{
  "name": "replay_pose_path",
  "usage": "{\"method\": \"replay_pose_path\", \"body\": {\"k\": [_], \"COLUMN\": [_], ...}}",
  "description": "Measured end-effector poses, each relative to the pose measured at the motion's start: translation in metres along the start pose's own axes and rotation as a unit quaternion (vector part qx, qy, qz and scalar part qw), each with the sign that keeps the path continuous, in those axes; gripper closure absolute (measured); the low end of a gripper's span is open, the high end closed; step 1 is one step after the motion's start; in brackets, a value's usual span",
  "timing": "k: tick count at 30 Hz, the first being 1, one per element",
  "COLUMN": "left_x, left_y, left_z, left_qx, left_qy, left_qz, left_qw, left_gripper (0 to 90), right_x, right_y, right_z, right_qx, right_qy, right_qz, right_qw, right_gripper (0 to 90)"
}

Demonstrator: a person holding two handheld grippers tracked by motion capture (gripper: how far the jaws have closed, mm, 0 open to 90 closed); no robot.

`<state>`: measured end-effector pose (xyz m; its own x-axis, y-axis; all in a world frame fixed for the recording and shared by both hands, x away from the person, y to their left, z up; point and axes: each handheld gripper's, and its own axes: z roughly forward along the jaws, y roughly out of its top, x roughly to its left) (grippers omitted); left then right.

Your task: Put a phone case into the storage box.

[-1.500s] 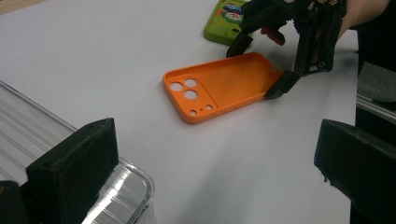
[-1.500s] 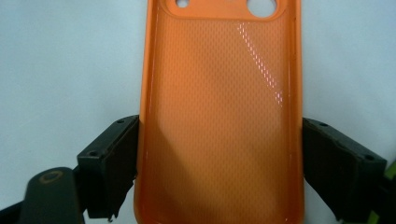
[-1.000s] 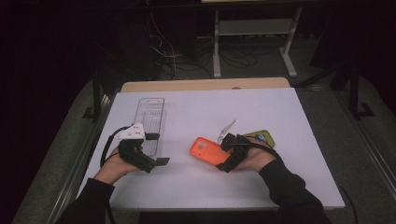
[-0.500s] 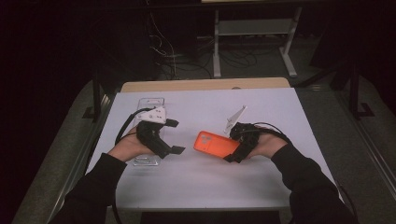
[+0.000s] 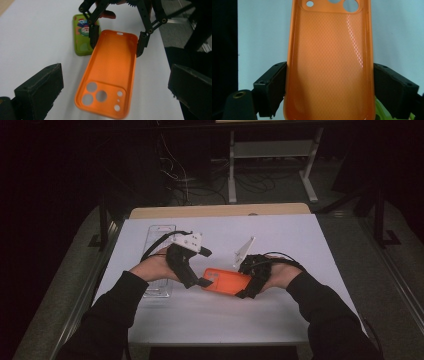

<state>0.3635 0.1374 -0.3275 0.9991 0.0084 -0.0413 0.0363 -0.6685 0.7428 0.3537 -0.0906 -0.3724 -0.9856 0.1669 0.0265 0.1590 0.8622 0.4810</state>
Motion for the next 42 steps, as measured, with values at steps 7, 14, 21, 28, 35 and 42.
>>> {"method": "replay_pose_path", "body": {"k": [7, 14, 21, 28, 35, 42], "left_x": [0.000, -0.002, 0.000, 0.000, -0.001, 0.001], "left_y": [0.004, 0.001, -0.001, -0.002, -0.004, -0.005], "left_z": [0.017, 0.033, 0.044, 0.048, 0.048, 0.047], "left_qx": [0.043, 0.083, 0.107, 0.123, 0.119, 0.112], "left_qy": [-0.022, -0.028, -0.029, -0.035, -0.039, -0.044], "left_qz": [0.026, 0.035, 0.034, 0.038, 0.032, 0.028], "left_qw": [0.9985, 0.9956, 0.9933, 0.9911, 0.9916, 0.9923], "left_gripper": [0.0, 0.0, 0.0, 0.0, 6.7, 13.7], "right_x": [0.002, 0.003, 0.004, 0.005, 0.006, 0.006], "right_y": [0.010, 0.018, 0.021, 0.024, 0.024, 0.025], "right_z": [-0.001, -0.007, -0.012, -0.015, -0.016, -0.017], "right_qx": [0.000, -0.001, -0.006, -0.009, -0.010, -0.014], "right_qy": [0.010, 0.014, 0.016, 0.015, 0.016, 0.016], "right_qz": [-0.025, -0.041, -0.054, -0.059, -0.063, -0.063], "right_qw": [0.9996, 0.9990, 0.9984, 0.9981, 0.9978, 0.9978], "right_gripper": [15.3, 15.3, 15.3, 15.3, 15.3, 15.3]}}
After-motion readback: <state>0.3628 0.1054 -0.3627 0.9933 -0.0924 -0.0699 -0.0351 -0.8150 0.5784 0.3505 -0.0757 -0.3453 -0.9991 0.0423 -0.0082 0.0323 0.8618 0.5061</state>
